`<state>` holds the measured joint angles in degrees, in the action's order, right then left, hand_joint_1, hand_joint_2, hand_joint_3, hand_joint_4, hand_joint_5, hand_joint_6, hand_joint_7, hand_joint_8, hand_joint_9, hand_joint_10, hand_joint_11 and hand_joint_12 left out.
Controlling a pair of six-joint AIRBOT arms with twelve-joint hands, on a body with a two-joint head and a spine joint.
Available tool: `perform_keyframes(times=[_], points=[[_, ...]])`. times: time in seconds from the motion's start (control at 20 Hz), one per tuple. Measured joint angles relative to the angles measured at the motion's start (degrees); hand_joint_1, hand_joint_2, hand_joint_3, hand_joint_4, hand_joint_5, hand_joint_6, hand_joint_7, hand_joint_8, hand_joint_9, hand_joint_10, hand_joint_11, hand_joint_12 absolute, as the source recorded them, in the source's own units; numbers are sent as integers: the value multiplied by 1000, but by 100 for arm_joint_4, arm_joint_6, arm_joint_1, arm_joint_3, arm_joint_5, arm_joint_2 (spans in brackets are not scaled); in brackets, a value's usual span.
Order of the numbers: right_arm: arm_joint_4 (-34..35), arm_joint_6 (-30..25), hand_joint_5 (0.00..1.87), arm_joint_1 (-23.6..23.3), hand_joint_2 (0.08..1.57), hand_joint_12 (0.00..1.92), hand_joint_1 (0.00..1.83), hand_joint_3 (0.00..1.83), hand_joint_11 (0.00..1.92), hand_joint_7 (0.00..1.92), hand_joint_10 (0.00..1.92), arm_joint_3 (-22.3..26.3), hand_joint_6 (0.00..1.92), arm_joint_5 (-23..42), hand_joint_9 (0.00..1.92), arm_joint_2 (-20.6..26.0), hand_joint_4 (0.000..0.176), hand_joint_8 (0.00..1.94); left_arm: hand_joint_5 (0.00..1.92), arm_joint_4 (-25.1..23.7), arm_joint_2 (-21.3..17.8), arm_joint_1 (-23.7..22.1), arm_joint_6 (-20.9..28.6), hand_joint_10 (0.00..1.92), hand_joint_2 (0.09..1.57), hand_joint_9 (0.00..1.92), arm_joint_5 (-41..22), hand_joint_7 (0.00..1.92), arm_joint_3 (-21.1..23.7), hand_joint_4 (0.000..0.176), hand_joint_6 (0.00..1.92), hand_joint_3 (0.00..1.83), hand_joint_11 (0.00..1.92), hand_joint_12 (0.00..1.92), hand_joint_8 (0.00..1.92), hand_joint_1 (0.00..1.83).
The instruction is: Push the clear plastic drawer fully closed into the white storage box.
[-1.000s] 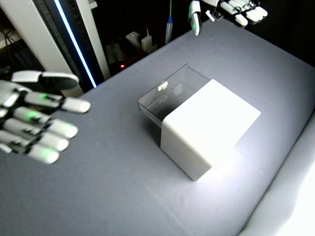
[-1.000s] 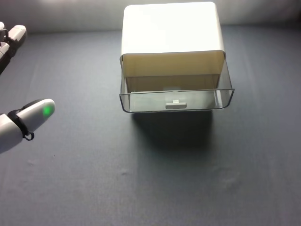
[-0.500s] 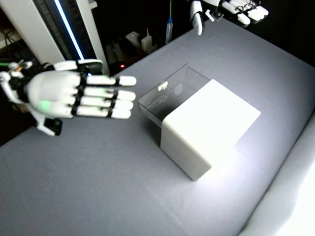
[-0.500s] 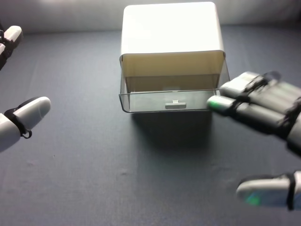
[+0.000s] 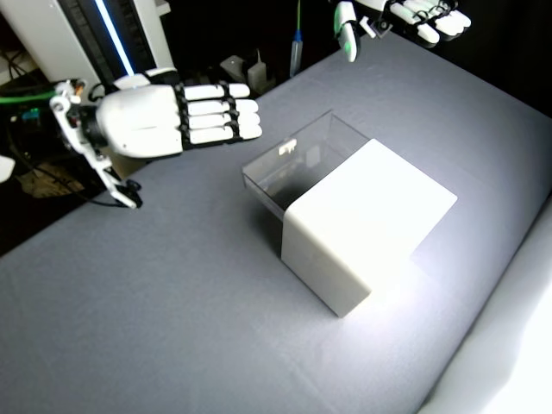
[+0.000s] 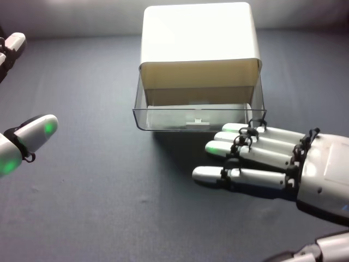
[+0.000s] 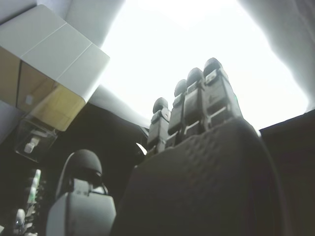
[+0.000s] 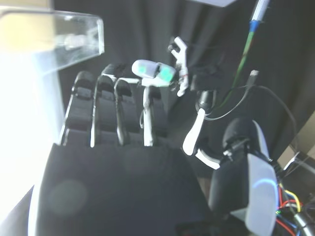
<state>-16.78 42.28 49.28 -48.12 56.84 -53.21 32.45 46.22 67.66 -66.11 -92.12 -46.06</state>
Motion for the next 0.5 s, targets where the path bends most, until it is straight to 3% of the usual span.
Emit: perform_keyframes(times=[0.05,0.1,0.15,0.25,0.3,0.5], points=[[-74,-57,81,-22,1050,0,0,18,0,0,0,0,4,-39,0,11,135,0,0,-2,0,2,2,0,1111,0,-7,0,0,145,0,52,0,0,0,0],[-192,-120,75,-87,1025,0,0,5,0,0,0,0,1,-98,0,9,146,0,0,0,0,2,2,0,1096,0,-2,0,0,153,0,44,0,0,0,0],[-343,-129,82,-151,1011,0,0,0,0,0,0,9,4,-138,0,9,147,0,0,-2,0,2,4,0,1092,0,-4,0,0,153,0,41,0,0,0,0],[-470,-151,101,-201,1018,0,0,2,0,0,0,26,11,-168,0,2,141,0,0,0,0,4,2,0,1098,0,-4,0,0,152,0,43,0,0,0,0],[-476,-157,117,-214,1014,0,0,0,0,0,0,26,16,-199,0,2,124,0,0,9,0,24,0,0,1100,0,-4,0,0,142,0,43,0,0,0,0],[-468,-162,160,-267,1036,0,0,8,0,0,0,-101,26,-352,0,-68,90,0,0,-2,0,24,2,0,1109,0,-2,0,0,128,0,45,0,0,0,0]])
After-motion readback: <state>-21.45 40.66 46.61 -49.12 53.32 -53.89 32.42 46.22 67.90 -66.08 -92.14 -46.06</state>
